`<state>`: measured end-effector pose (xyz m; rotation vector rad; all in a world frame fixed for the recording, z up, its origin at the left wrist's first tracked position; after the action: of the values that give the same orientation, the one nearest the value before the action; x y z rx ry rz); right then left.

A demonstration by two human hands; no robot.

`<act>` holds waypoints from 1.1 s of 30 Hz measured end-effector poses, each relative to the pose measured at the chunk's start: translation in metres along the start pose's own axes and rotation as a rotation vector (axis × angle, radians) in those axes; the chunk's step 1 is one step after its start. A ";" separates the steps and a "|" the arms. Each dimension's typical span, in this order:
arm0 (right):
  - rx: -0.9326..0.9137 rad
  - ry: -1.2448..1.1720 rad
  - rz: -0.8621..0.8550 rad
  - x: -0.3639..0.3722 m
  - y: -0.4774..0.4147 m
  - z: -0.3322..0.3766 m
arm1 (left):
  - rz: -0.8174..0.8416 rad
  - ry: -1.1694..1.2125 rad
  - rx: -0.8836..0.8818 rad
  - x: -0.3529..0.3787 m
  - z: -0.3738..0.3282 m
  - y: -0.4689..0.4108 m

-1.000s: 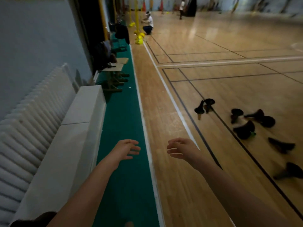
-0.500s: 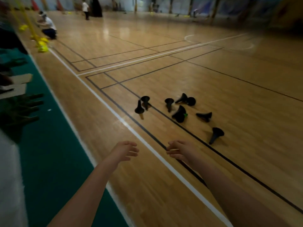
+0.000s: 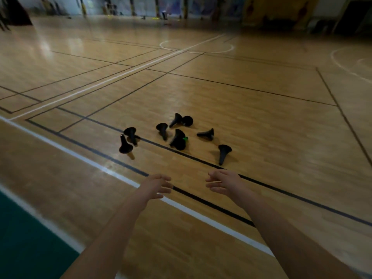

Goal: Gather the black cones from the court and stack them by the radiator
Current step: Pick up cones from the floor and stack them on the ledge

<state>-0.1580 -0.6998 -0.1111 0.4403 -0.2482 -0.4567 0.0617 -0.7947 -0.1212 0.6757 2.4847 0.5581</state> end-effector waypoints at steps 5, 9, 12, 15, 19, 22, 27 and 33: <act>0.007 -0.056 -0.028 -0.035 -0.022 0.013 | 0.056 -0.063 -0.006 0.027 -0.031 -0.030; 0.022 -0.087 -0.042 -0.078 -0.051 0.030 | 0.102 -0.088 0.010 0.059 -0.069 -0.065; 0.023 -0.090 -0.075 -0.117 -0.074 0.048 | 0.130 -0.087 0.031 0.086 -0.097 -0.096; 0.002 -0.091 -0.101 -0.154 -0.097 0.067 | 0.138 -0.088 0.055 0.113 -0.126 -0.120; 0.005 -0.110 -0.134 -0.202 -0.122 0.088 | 0.154 -0.077 0.056 0.153 -0.161 -0.145; -0.017 -0.131 -0.131 -0.225 -0.134 0.105 | 0.175 -0.065 0.046 0.181 -0.179 -0.159; -0.050 -0.153 -0.096 -0.243 -0.155 0.123 | 0.217 -0.072 0.013 0.205 -0.203 -0.182; -0.038 -0.171 -0.091 -0.263 -0.199 0.137 | 0.222 -0.083 -0.014 0.211 -0.233 -0.229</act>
<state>-0.5047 -0.7840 -0.1176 0.3766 -0.3855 -0.5889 -0.3076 -0.9168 -0.1263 0.9572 2.3422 0.6143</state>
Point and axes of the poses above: each hand's wrist, its own y-axis away from the middle knuckle, its own x-axis out of the palm, z = x × y, the point moved 3 cm from there along -y, towards the middle knuckle, and after that the axes turned 11 degrees about -y, right-handed, at the moved point
